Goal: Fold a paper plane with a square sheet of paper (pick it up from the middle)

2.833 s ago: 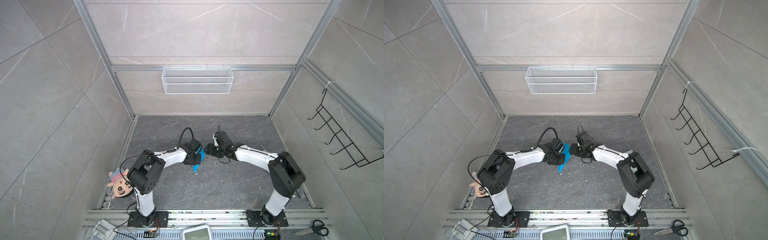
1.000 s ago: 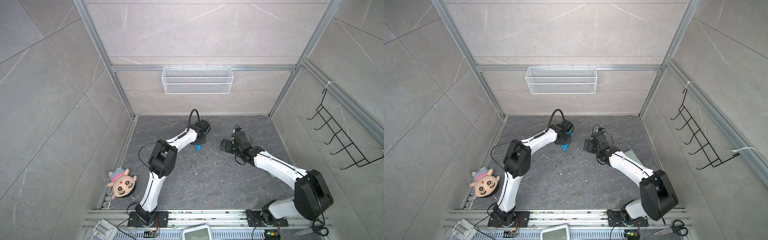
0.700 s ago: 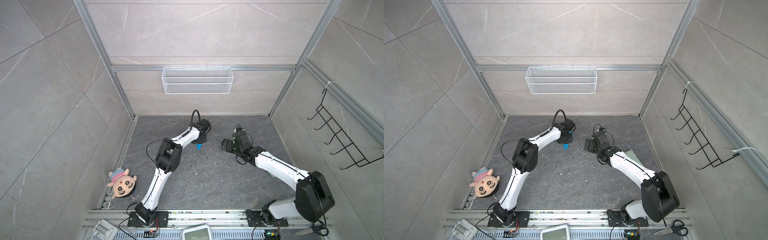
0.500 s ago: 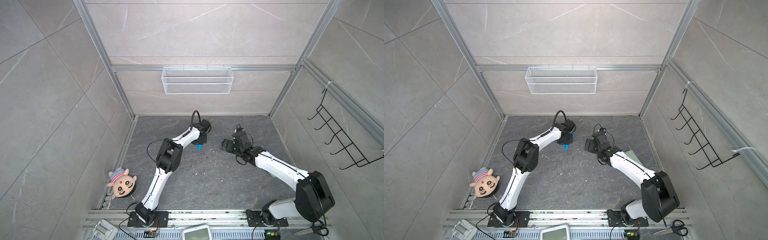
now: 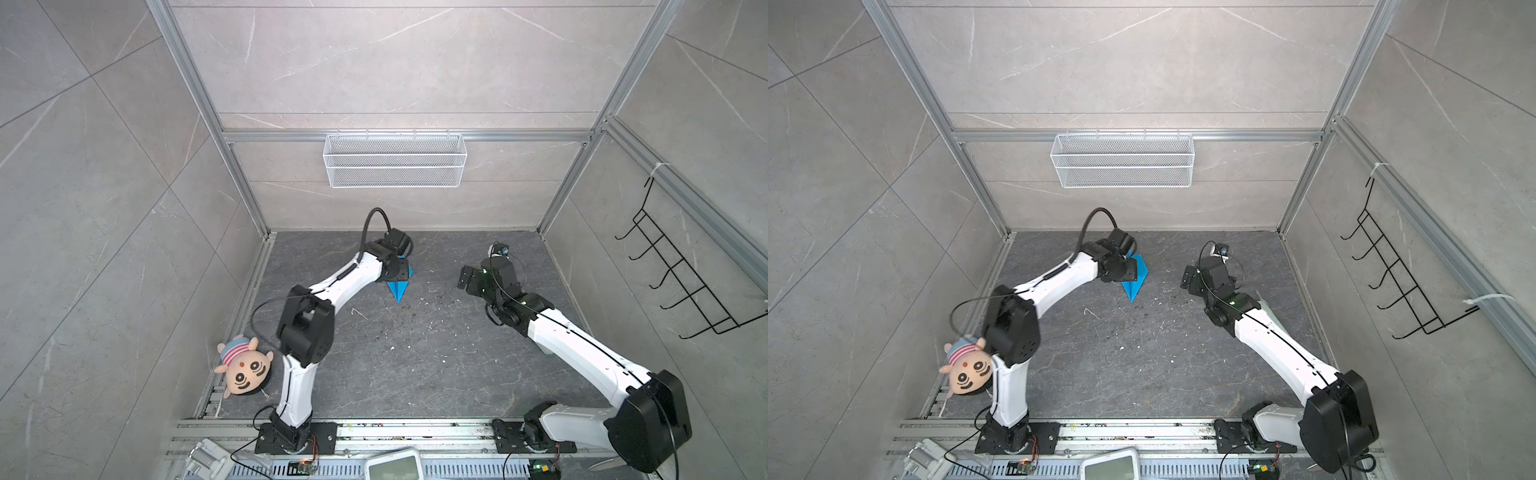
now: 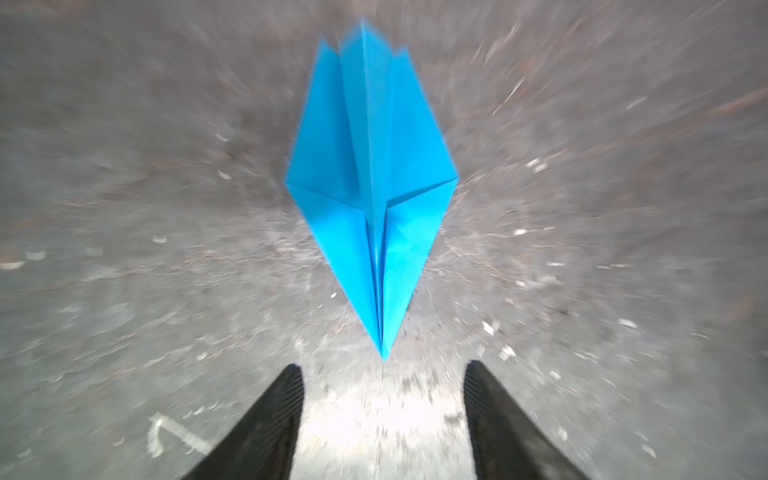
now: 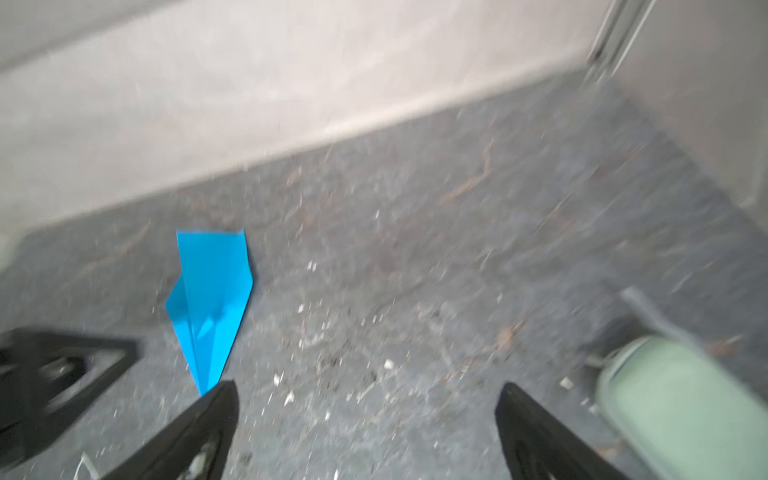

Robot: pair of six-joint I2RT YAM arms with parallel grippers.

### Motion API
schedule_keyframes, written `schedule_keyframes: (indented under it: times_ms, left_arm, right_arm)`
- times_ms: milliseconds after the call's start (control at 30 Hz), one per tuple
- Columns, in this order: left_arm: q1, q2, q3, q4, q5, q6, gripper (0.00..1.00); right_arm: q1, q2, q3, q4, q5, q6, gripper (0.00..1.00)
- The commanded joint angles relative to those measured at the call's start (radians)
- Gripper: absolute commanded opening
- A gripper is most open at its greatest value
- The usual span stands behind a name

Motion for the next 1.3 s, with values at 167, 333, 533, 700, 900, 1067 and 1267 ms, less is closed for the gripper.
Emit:
schedule_keyframes:
  times_ms: [167,333,533,700,900,1067,1267]
  left_arm:
    - [0.179,-0.559,-0.585,0.331,-0.228,0.069,0.93]
    - [0.316,-0.832,-0.903,0.417,-0.397,0.133,1.0]
    - [0.361,-1.031,-1.172,0.558,-0.567,0.227,1.0]
    - [0.404,-1.017,-1.328,0.826,-0.491,0.36,0.99]
    - [0.516,-0.891,-1.415,1.136,-0.179,0.457,0.99]
    - [0.591,-0.74,-1.387,1.24,0.015,0.496,0.99]
    - [0.631,-0.585,-1.324,1.339,0.144,0.534,0.99]
  right_arm:
    - [-0.059,-0.136,-0.232,0.269,0.196,-0.251,0.99]
    - [-0.121,-0.154,-0.411,0.388,0.197,-0.284,0.99]
    - [-0.165,-0.058,-0.53,0.555,0.103,-0.356,0.99]
    - [-0.186,0.044,-0.572,0.742,-0.012,-0.43,0.99]
    - [-0.223,0.081,-0.588,0.852,-0.177,-0.475,0.99]
    - [-0.27,0.108,-0.581,0.887,-0.268,-0.495,0.99]
    - [-0.337,0.228,-0.577,1.001,-0.362,-0.474,0.99]
